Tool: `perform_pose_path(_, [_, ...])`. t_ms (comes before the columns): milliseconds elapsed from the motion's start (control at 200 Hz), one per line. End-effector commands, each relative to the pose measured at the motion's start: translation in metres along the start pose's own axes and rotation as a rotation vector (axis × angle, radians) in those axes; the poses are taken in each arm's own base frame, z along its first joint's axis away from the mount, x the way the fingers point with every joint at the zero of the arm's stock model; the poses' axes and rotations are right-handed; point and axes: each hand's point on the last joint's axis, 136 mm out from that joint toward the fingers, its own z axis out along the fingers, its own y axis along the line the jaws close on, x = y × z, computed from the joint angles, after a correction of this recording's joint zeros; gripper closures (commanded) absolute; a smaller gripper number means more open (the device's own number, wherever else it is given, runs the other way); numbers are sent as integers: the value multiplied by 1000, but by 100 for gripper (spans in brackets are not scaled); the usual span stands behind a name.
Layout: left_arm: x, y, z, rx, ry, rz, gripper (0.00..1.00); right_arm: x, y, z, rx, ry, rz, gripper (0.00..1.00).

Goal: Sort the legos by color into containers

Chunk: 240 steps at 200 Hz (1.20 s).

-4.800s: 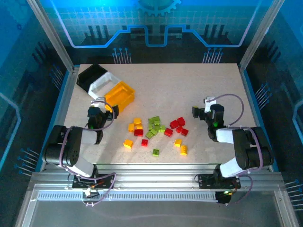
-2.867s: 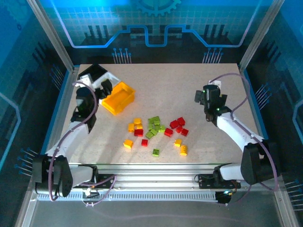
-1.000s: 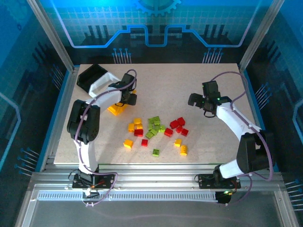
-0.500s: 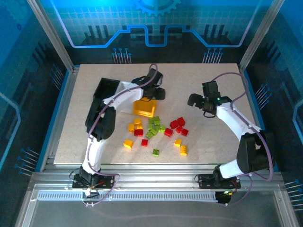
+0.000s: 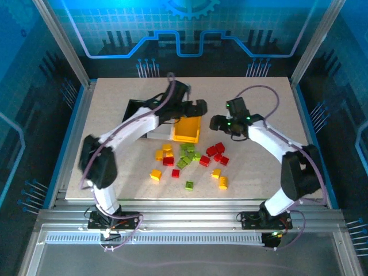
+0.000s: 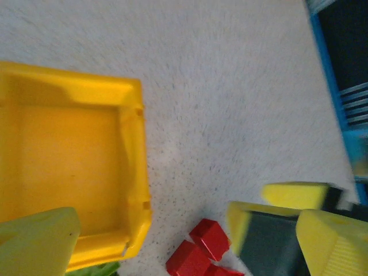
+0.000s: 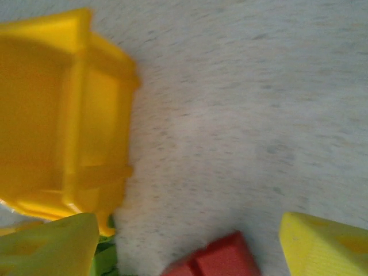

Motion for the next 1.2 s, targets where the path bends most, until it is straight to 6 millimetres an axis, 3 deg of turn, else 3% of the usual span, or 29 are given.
perform_pose_path(0, [-35, 15, -59, 7, -189, -50, 1, -4, 40, 15, -73, 15, -42, 22])
perform_pose_path(105, [-38, 49, -95, -58, -270, -68, 1, -2, 59, 37, -87, 48, -42, 28])
perform_pose_path(205, [-37, 70, -123, -75, -353, -62, 1, -1, 68, 54, -64, 72, -44, 36])
perform_pose_path(510, [-24, 101, -171, -126, -494, -114, 1, 0, 56, 82, 76, 138, -80, 66])
perform_pose_path(630, [-20, 99, -173, -98, -476, -90, 1, 0, 48, 85, 115, 158, -98, 81])
perform_pose_path(710, [-15, 100, -169, -91, -457, -98, 1, -2, 41, 85, 135, 170, -97, 100])
perform_pose_path(850, [-8, 105, -162, -98, -431, -109, 1, -13, 30, 79, 155, 168, -102, 100])
perform_pose_path(1036, [1, 109, -156, -132, -364, -107, 1, -38, -11, 54, 164, 160, -73, 100])
perform_pose_path(1196, [5, 111, -154, -128, -358, -106, 1, -44, -39, 44, 108, 201, -76, 100])
